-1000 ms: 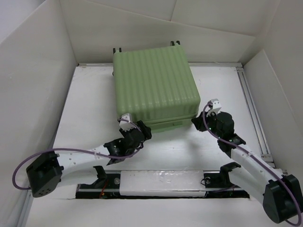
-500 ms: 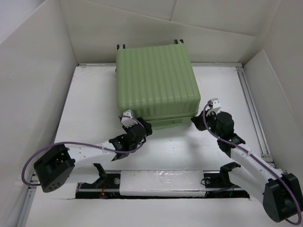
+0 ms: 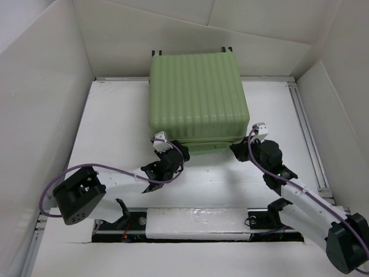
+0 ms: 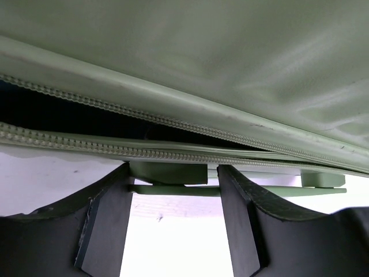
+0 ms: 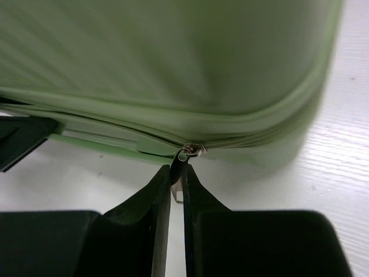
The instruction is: Pack the luggage
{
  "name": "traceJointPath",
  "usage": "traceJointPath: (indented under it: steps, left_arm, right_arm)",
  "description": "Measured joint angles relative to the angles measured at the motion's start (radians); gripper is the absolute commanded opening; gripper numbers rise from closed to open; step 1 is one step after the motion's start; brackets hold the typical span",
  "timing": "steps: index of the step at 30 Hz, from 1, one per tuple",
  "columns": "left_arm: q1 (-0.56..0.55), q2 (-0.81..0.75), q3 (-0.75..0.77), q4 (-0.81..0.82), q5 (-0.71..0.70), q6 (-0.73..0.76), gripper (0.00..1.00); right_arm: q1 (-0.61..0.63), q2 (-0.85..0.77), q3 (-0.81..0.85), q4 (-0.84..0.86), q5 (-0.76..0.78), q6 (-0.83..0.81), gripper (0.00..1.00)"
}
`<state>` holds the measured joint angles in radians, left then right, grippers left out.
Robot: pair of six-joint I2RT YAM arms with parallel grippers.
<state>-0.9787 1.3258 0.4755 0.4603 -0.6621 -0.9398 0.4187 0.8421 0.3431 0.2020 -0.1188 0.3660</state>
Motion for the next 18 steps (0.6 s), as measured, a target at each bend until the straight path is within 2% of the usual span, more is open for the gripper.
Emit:
traceJointPath:
  steps: [6, 12, 18]
  left_arm:
    - [-0.037, 0.040, 0.005, 0.053, -0.035, 0.005, 0.00]
    - [-0.068, 0.053, 0.009, 0.074, -0.042, 0.003, 0.00]
    - [-0.085, -0.038, -0.054, 0.081, 0.056, -0.020, 0.00]
  right_arm:
    - [0.198, 0.095, -0.001, 0.114, 0.148, 0.088, 0.00]
    - [0.419, 0.324, 0.133, 0.175, 0.267, 0.129, 0.00]
    - [0.554, 0.472, 0.251, 0.181, 0.309, 0.127, 0.00]
